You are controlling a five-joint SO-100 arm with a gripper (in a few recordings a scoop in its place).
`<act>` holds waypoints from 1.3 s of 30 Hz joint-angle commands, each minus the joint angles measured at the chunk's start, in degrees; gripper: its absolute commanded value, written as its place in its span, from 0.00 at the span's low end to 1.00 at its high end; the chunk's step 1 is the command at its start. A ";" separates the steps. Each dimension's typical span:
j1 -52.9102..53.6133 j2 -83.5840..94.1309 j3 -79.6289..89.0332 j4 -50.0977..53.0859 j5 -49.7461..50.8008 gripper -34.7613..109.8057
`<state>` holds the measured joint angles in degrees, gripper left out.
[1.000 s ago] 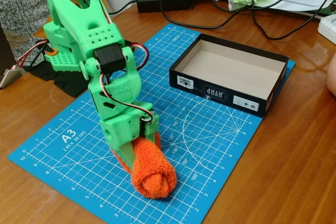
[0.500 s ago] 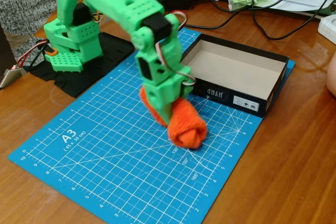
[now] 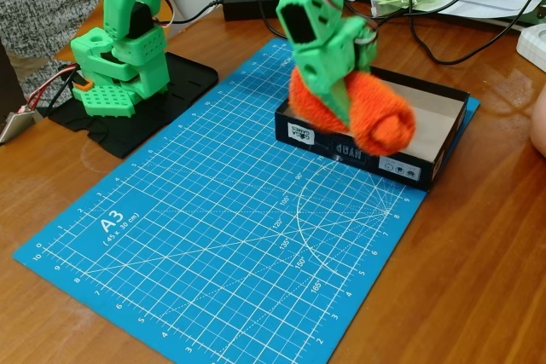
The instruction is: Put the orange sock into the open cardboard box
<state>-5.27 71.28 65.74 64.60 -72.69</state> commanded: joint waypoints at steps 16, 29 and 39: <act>-10.72 1.93 -6.42 25.49 -3.60 0.24; -9.23 -0.35 -8.88 15.73 -11.16 0.24; -11.60 -4.57 -9.84 13.97 -9.05 0.24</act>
<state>-16.00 66.36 57.57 78.75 -82.27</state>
